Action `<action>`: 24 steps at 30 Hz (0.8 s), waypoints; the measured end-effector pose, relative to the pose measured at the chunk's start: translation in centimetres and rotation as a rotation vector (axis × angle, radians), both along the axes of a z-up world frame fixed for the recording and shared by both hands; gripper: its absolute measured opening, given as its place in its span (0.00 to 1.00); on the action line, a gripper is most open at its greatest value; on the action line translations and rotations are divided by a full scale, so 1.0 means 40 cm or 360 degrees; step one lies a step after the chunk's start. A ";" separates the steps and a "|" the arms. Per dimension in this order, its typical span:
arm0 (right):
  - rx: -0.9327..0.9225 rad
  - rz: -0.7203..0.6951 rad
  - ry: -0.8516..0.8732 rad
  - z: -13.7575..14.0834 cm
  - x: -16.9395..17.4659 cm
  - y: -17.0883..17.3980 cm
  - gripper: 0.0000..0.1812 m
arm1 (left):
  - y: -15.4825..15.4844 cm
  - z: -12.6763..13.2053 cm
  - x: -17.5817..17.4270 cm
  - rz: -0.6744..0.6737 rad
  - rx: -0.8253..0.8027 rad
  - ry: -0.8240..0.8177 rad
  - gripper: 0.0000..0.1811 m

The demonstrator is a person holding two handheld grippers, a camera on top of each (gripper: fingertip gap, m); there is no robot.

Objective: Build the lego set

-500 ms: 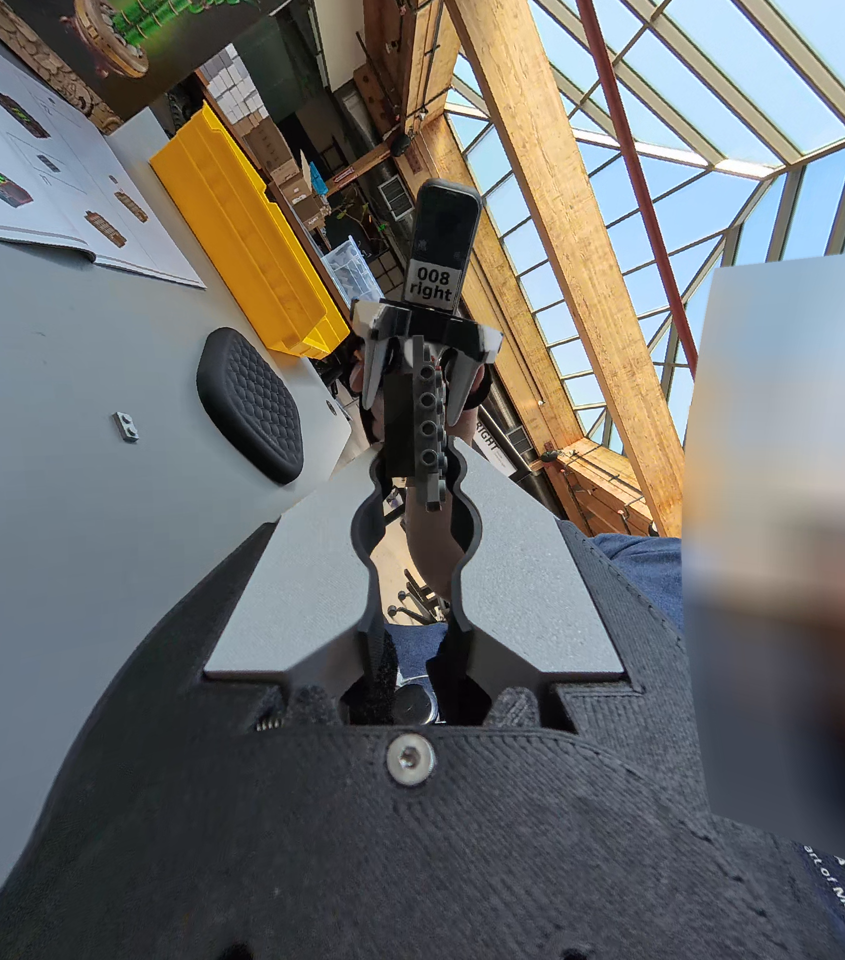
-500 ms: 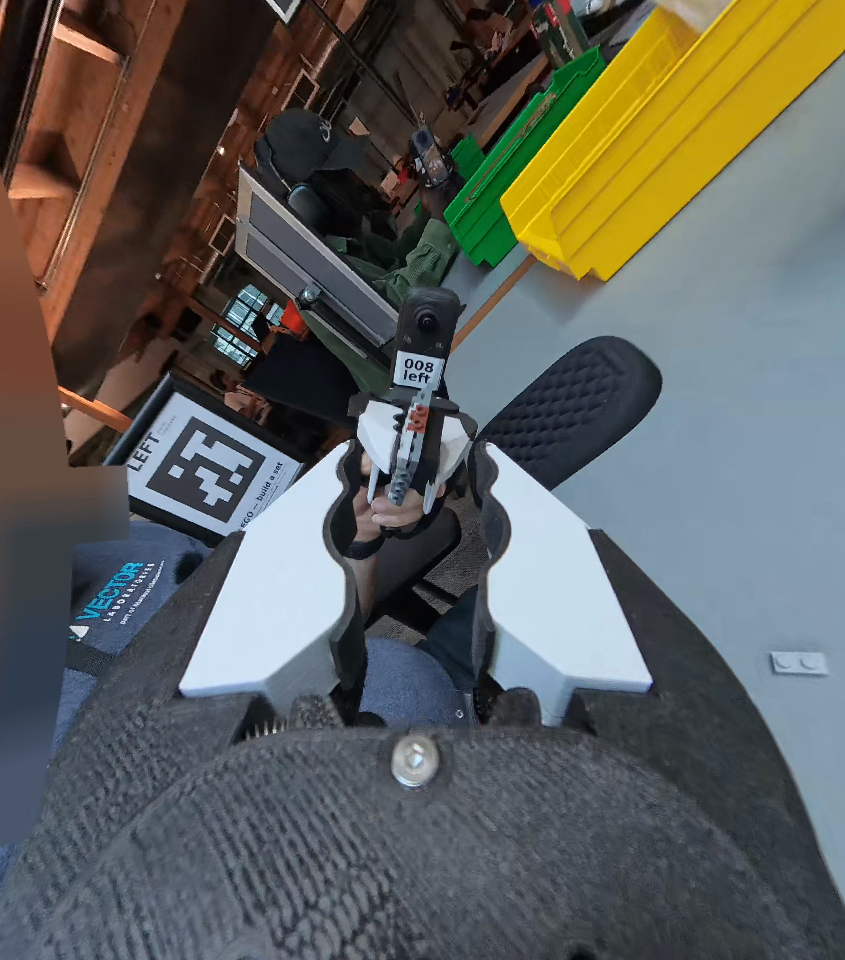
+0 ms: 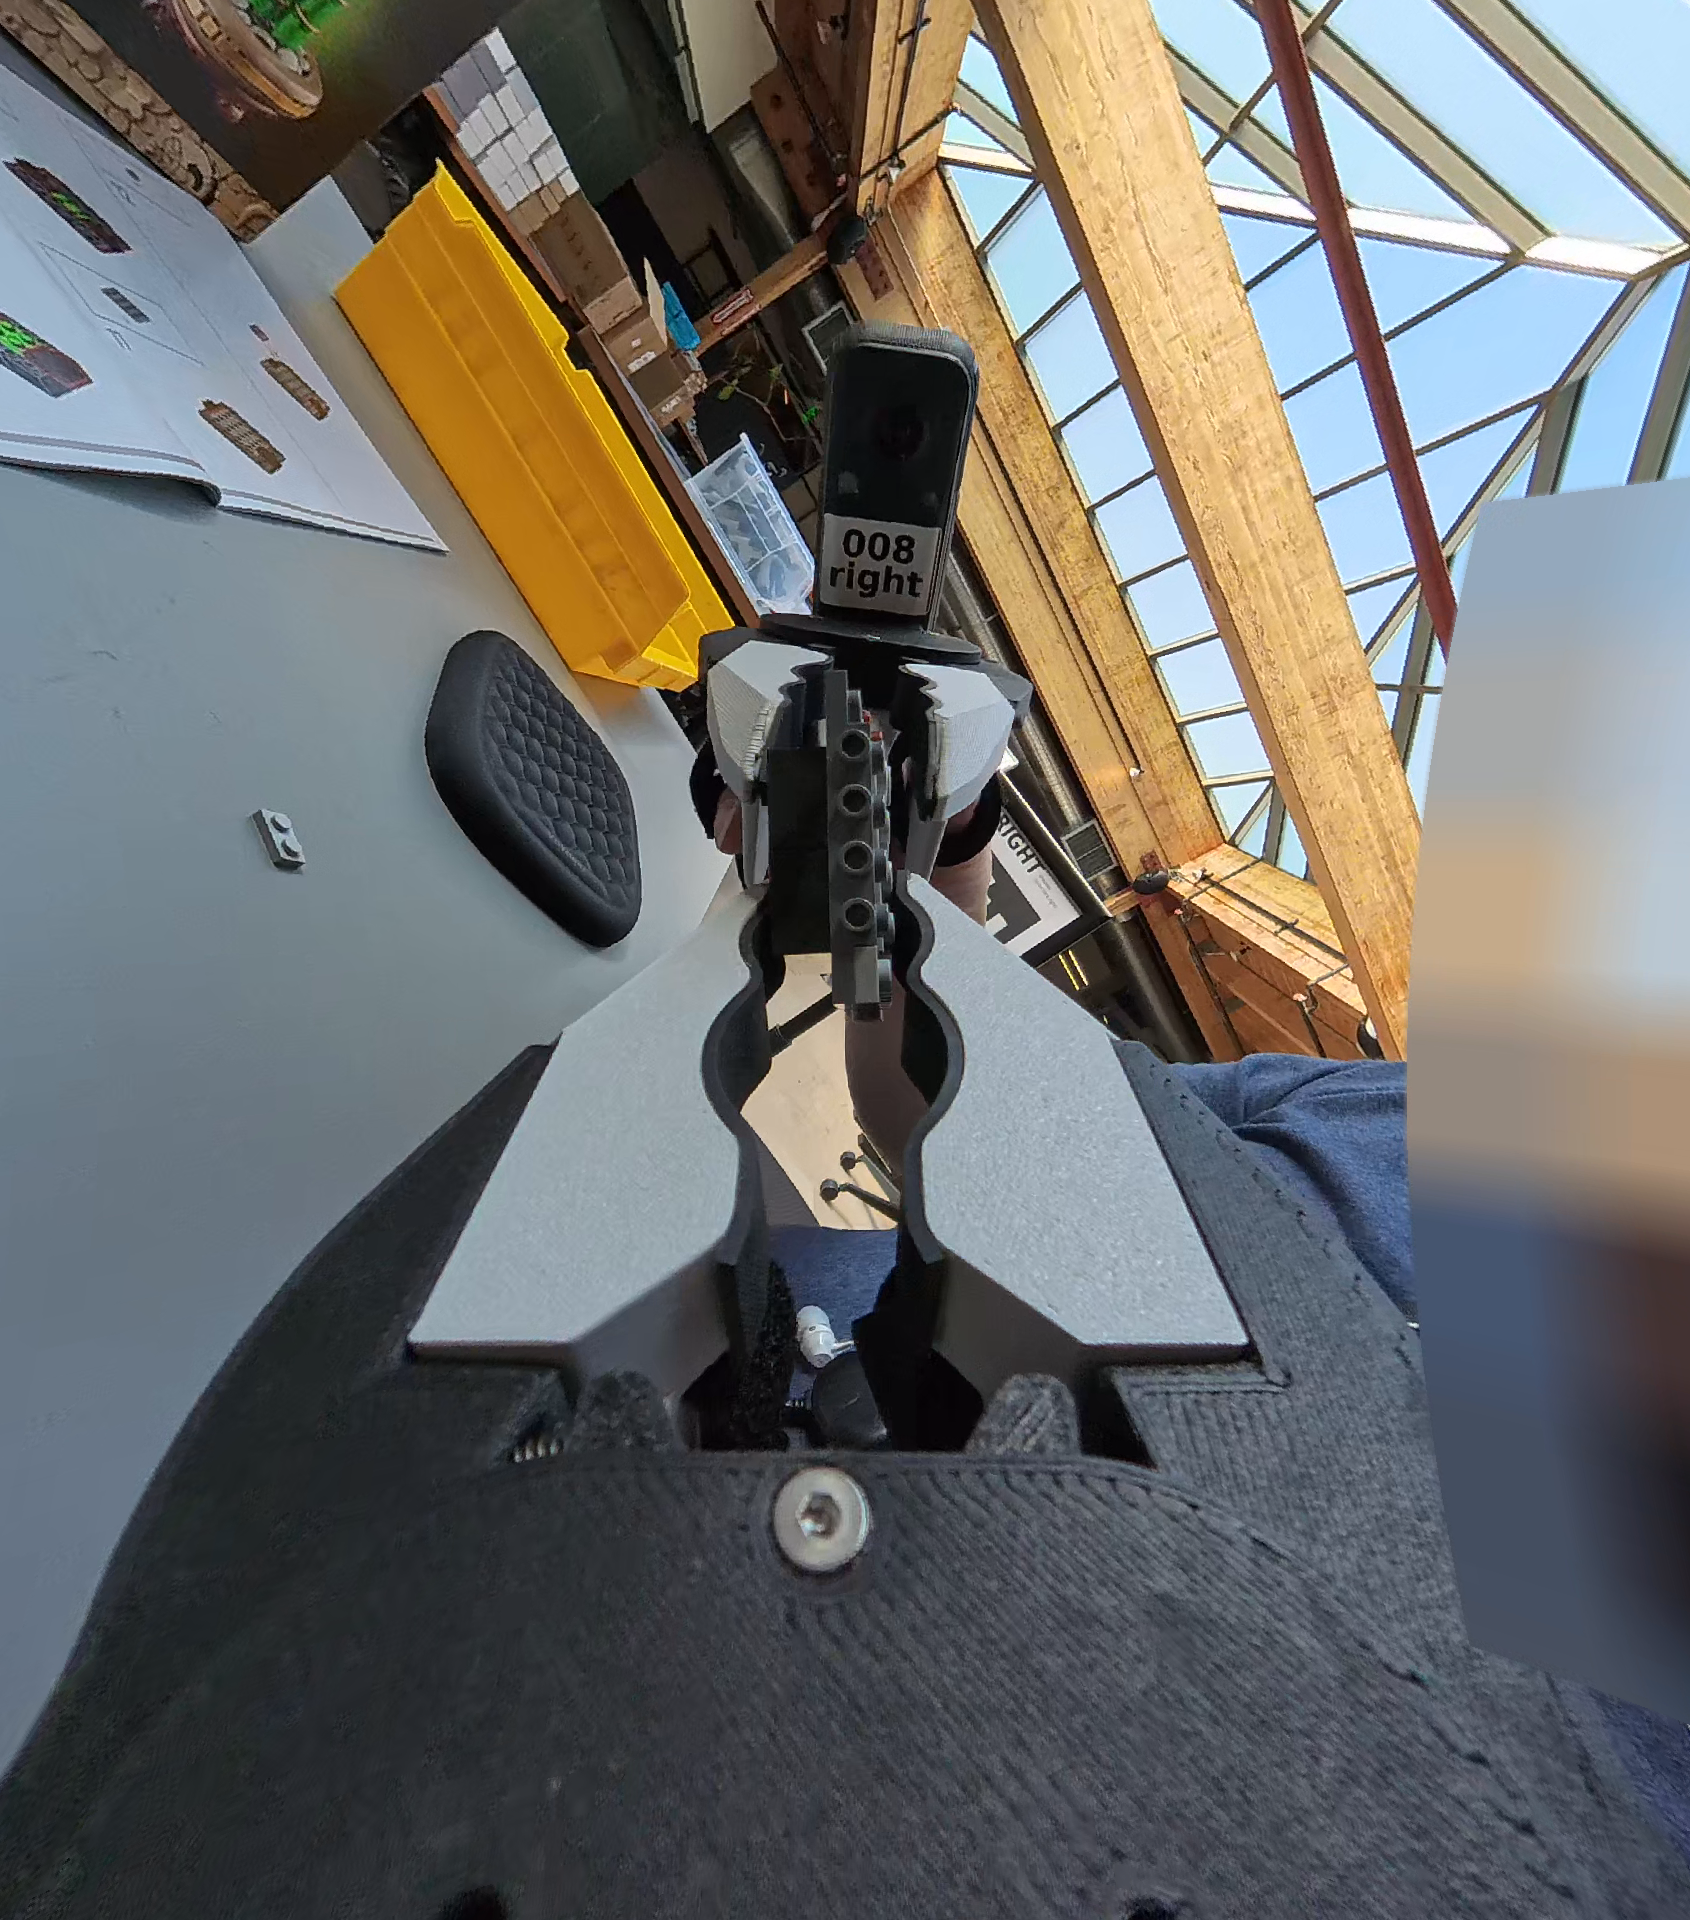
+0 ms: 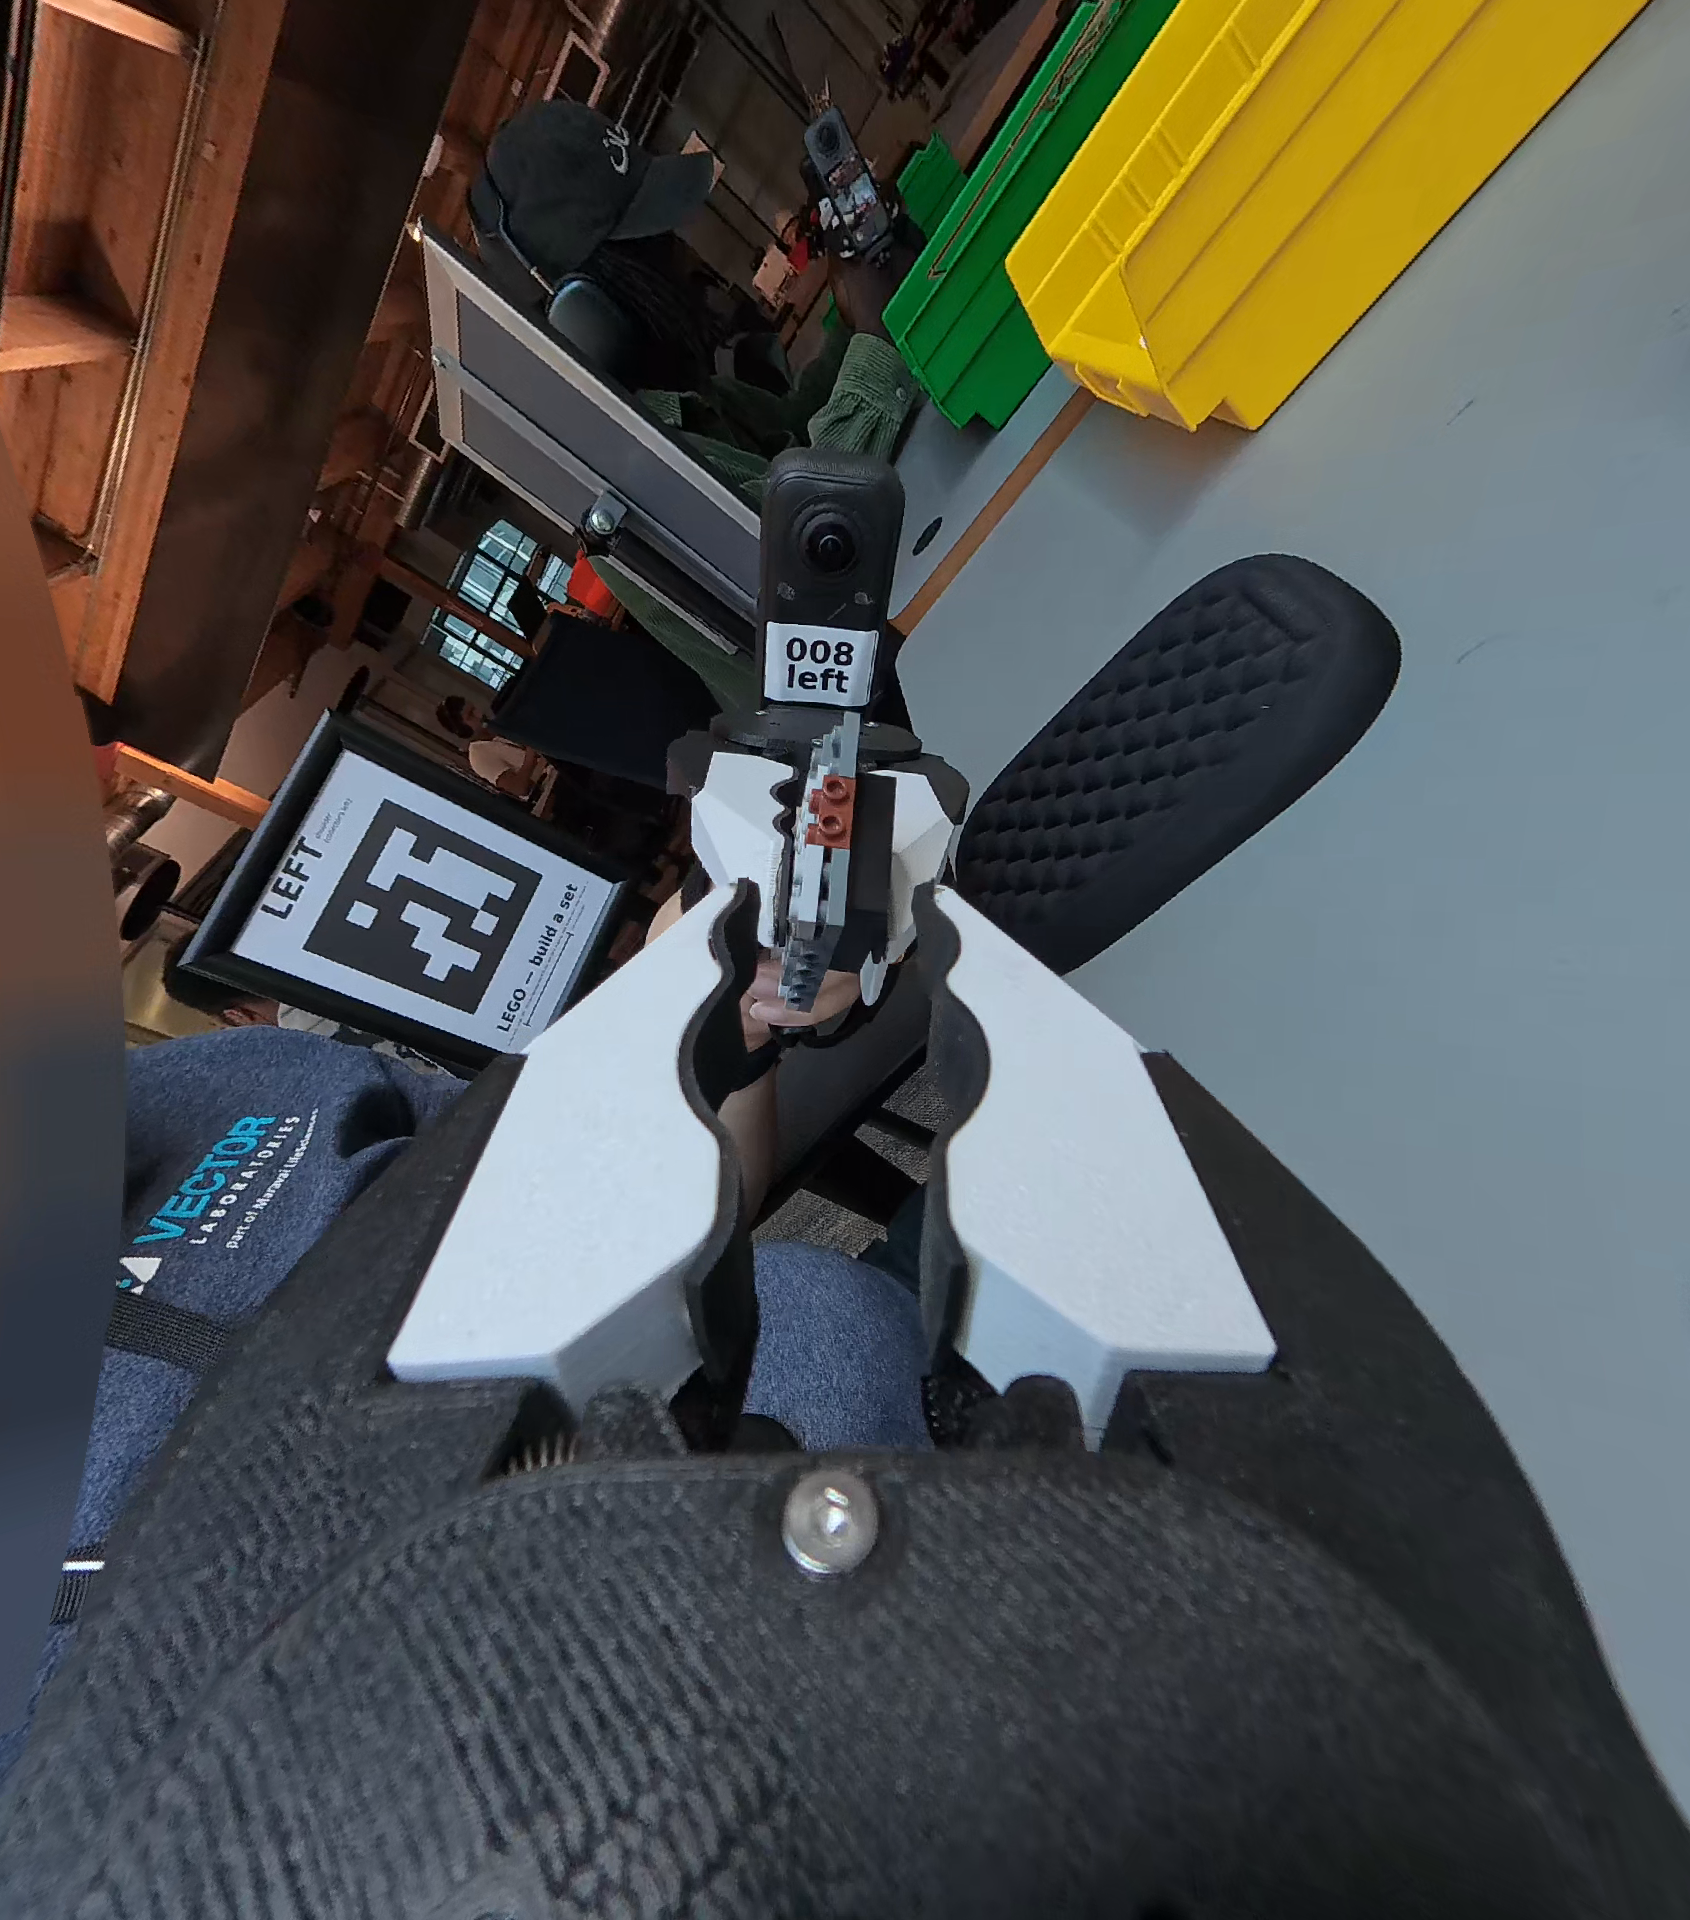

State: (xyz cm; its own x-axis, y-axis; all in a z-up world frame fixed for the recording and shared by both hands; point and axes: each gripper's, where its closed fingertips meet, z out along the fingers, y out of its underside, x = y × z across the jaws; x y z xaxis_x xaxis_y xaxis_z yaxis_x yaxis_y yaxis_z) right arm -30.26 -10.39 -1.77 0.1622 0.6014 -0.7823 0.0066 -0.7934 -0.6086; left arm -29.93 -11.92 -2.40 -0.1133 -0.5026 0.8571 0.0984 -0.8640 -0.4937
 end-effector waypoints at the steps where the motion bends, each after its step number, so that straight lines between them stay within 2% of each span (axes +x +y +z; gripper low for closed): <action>1: -0.0004 0.0005 0.0001 0.000 -0.001 0.000 0.15 | 0.000 0.000 0.001 0.0002 0.0005 0.0007 0.10; 6: -0.0022 0.0015 -0.0006 -0.005 -0.002 0.001 0.10 | 0.001 -0.005 0.002 0.0018 0.0044 0.0064 0.10; 15: 0.0030 0.0047 0.0030 -0.010 0.006 -0.007 0.08 | -0.005 -0.012 0.007 0.0069 0.0180 0.0191 0.10; 16: 0.0051 0.0056 0.0062 -0.004 0.007 -0.010 0.04 | -0.006 -0.013 0.009 0.0075 0.0204 0.0211 0.10; 24: 0.0060 0.0081 0.0208 0.011 0.012 -0.024 0.04 | -0.020 -0.004 0.015 0.0073 0.0307 0.0235 0.10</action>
